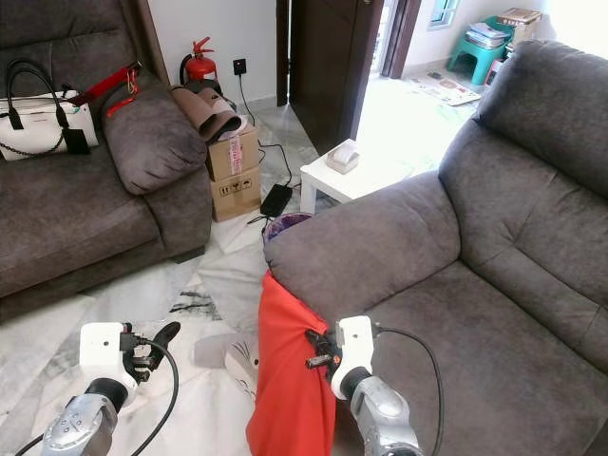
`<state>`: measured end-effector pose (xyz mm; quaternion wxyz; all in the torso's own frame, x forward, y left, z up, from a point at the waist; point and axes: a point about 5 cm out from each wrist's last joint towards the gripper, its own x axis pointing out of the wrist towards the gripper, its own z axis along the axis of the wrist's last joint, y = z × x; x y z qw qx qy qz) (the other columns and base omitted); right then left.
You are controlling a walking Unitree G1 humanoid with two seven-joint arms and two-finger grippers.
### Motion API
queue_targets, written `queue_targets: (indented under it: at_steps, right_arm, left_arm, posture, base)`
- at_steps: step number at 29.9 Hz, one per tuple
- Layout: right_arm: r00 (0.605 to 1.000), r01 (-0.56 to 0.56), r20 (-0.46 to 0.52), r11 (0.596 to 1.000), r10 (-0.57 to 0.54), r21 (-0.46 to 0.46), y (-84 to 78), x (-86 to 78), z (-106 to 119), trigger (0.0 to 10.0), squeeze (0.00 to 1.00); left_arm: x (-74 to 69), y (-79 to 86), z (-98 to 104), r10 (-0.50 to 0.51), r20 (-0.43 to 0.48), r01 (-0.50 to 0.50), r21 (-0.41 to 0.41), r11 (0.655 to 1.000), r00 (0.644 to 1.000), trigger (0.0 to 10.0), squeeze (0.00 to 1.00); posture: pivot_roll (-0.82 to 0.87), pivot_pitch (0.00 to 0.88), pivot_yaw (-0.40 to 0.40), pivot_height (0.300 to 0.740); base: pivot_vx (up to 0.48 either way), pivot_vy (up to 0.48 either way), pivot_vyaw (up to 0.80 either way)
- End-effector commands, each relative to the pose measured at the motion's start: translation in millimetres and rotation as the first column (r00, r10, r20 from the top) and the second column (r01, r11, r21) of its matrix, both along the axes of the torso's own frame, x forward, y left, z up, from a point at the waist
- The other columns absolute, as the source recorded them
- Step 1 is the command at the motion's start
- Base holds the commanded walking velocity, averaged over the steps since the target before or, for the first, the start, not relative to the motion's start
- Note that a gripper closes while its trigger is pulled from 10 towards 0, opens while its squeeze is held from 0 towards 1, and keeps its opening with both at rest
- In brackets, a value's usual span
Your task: Move the pillow to the sofa from floor
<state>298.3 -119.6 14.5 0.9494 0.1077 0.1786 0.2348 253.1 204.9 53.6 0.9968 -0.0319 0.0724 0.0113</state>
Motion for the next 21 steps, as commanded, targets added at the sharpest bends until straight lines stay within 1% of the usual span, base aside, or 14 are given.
queue_targets:
  at_steps: [1, 6, 14, 18, 21]
  right_arm:
    - [0.991, 0.035, 0.130, 0.999, -0.039, 0.036, -2.1, 17.5, 25.9, 10.0, 0.00]
    - [0.989, 0.039, 0.144, 0.998, -0.045, 0.046, 0.3, 23.1, 32.5, 10.0, 0.00]
    - [0.988, 0.040, 0.145, 0.998, -0.046, 0.043, 0.2, 23.4, 32.7, 10.0, 0.00]
    - [0.989, 0.030, 0.144, 0.999, -0.035, 0.039, 2.5, 22.3, 31.8, 10.0, 0.00]
    - [0.989, 0.028, 0.145, 0.999, -0.033, 0.038, 2.7, 22.4, 31.9, 10.0, 0.00]
  left_arm:
    - [-2.7, 0.9, 0.8, 0.006, 0.009, -0.006, -0.010, 1.000, 1.000, 10.0, 0.00]
    - [-2.3, -0.5, 2.5, 0.014, 0.018, -0.014, -0.015, 1.000, 1.000, 10.0, 0.00]
    - [-2.9, -2.4, 2.2, 0.007, 0.019, -0.006, -0.017, 1.000, 1.000, 10.0, 0.00]
    - [-2.0, -0.6, 3.3, 0.004, 0.023, -0.004, -0.010, 1.000, 1.000, 10.0, 0.00]
    - [-0.8, 0.5, 4.6, 0.005, 0.028, -0.004, -0.006, 1.000, 1.000, 10.0, 0.00]
  posture:
    - [0.21, 0.118, -0.036, 0.740]
    - [0.21, 0.119, -0.041, 0.740]
    - [0.21, 0.120, -0.044, 0.740]
    - [0.21, 0.121, -0.046, 0.740]
    - [0.21, 0.120, -0.046, 0.740]
  base:
    - [0.000, 0.000, 0.00]
    - [0.000, 0.000, 0.00]
    - [0.000, 0.000, 0.00]
    - [0.000, 0.000, 0.00]
    - [-0.261, 0.000, 0.00]
